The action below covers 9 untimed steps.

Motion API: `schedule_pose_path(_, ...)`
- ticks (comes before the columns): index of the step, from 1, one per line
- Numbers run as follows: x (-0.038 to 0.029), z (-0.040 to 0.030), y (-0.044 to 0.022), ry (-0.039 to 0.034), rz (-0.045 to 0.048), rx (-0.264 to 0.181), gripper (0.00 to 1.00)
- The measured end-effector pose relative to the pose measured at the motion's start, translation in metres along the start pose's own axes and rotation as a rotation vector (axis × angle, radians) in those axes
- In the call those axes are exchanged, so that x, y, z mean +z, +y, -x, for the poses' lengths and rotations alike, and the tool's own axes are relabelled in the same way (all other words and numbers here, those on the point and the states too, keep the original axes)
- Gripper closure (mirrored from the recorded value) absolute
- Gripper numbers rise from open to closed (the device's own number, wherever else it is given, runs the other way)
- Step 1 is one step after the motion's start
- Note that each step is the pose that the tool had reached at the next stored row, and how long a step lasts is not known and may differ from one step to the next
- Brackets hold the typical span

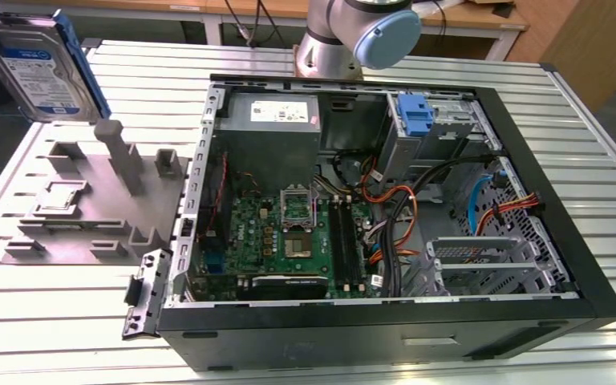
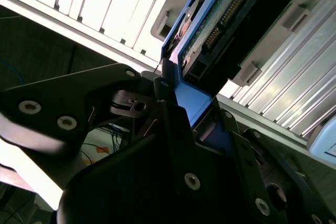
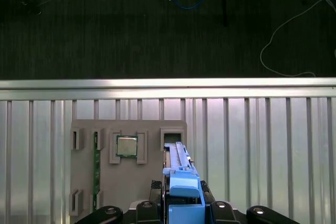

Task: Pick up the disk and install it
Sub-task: 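Pick up the disk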

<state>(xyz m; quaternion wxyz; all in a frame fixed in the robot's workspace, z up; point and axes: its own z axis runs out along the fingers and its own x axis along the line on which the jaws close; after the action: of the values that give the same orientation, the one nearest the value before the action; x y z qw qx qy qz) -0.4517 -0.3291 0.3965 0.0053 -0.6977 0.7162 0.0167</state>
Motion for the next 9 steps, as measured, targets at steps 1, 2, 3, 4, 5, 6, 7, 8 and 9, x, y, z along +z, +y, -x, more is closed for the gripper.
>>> schedule_pose_path(1, -0.0003, 0.0, 0.0, 0.0, 0.0, 0.0, 0.64)
schedule_pose_path(2, -0.0005, 0.0, 0.0, 0.0, -0.0001, 0.0, 0.64)
schedule_pose_path(3, -0.0007, 0.0, 0.0, -0.0001, -0.0001, 0.0, 0.64)
schedule_pose_path(4, -0.0011, 0.0, 0.0, 0.0, 0.0, 0.0, 0.64)
schedule_pose_path(5, -0.0013, 0.0001, 0.0, -0.0001, -0.0001, 0.0, 0.64)
schedule_pose_path(6, -0.0015, 0.0001, 0.0, -0.0001, -0.0001, 0.0, 0.64)
schedule_pose_path(7, -0.0018, 0.0001, 0.0, 0.0, 0.0, 0.0, 0.64)
schedule_pose_path(8, -0.002, 0.0001, 0.0, -0.0001, -0.0001, 0.0, 0.64)
schedule_pose_path(9, -0.0022, 0.0001, 0.0, 0.0, -0.0001, 0.0, 0.64)
